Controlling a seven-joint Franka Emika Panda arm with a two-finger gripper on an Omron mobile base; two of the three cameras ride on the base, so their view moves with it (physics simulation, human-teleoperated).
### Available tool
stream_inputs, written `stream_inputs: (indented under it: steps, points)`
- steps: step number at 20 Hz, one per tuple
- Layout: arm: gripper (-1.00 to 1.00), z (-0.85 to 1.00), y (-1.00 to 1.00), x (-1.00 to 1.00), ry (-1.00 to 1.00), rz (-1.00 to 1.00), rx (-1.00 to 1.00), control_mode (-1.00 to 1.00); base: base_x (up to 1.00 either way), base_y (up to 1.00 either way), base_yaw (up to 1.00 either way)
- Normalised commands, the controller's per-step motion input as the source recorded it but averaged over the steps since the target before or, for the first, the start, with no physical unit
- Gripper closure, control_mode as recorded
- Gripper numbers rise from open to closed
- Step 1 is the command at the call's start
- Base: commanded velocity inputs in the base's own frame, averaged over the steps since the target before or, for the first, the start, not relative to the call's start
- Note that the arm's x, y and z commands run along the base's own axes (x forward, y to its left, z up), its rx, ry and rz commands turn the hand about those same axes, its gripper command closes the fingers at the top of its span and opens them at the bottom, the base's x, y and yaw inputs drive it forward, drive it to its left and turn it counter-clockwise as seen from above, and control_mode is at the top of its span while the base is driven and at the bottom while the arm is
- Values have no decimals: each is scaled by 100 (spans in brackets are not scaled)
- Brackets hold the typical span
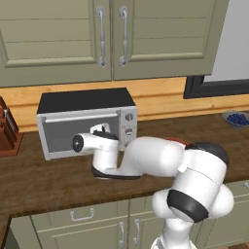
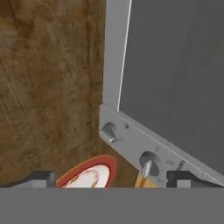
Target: Pick up the kebab skewer and baguette bread, and place them inside the toaster oven. Close the toaster oven door and start by setting the timer.
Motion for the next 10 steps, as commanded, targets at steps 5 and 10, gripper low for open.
stream_inputs:
  steps: [5,10]
  points:
    - [-100,-25,-47,-16,14,18,-56,-100,0,0,0]
    - [-100,-39,-59,-8,1,10,-39,-100,0,0,0]
